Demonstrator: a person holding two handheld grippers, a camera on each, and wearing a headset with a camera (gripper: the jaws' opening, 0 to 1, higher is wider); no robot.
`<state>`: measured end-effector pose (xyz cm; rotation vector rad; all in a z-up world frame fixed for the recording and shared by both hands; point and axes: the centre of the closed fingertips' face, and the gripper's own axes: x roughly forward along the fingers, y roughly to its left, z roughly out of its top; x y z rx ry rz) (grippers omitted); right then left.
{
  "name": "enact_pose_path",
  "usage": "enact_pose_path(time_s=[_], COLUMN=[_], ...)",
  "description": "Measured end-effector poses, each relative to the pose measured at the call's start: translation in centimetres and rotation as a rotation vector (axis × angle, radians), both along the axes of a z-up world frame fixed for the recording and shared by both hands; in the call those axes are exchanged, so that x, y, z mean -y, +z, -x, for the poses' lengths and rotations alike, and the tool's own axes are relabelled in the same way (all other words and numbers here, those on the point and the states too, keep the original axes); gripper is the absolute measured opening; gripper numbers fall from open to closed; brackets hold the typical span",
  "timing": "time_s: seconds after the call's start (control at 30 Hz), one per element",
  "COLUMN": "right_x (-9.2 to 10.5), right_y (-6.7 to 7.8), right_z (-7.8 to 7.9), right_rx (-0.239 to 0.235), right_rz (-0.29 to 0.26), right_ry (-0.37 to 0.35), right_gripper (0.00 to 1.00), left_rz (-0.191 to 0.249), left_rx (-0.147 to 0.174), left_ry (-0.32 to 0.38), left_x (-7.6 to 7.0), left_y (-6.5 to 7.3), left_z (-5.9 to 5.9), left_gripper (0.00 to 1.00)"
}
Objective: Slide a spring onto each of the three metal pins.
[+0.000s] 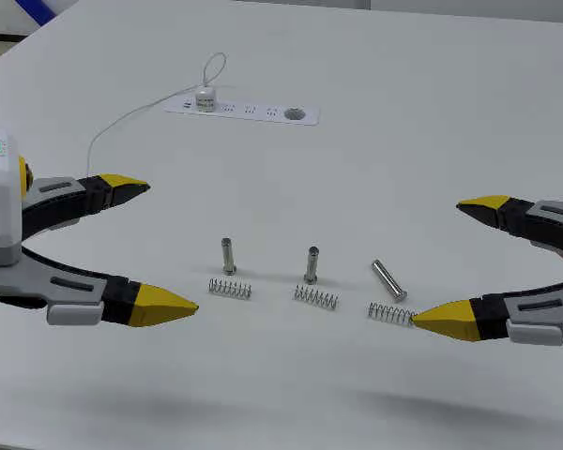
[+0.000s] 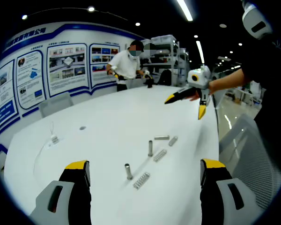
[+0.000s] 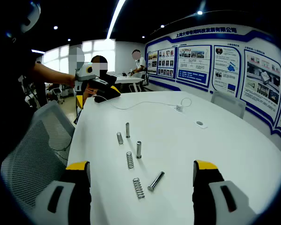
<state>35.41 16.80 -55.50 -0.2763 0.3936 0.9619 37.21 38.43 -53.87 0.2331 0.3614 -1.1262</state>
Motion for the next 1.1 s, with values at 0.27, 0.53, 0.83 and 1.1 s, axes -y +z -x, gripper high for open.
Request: enact_pose_path(time_s=[0.27, 0.53, 0.83, 1.1], right_x=[0.1, 0.1, -0.1, -0.1], right_y=[-0.3, -0.4, 0.1, 0.2], right_z=[0.0, -0.3, 0.1, 0.3], right_rx=[0.0, -0.004, -0.001, 0.003], right_rz=[0.017, 0.011, 0.016, 0.032], right_ry=[0.011, 0.002, -0.002, -0.012], right_gripper=[0.91, 0.91, 0.91, 0.92], left_rz=[-0.007, -0.024, -0.018, -0.002], left_rx=[-0.006, -0.014, 0.001, 0.022], left_ry=[0.015, 0.014, 0.009, 0.0], left_x=[-0.4, -0.8, -0.4, 0.0], left_y=[-0.2, -0.5, 0.0, 0.8], left_z=[0.2, 0.5, 0.4, 0.5], left_gripper=[1.0, 1.0, 1.0, 1.0])
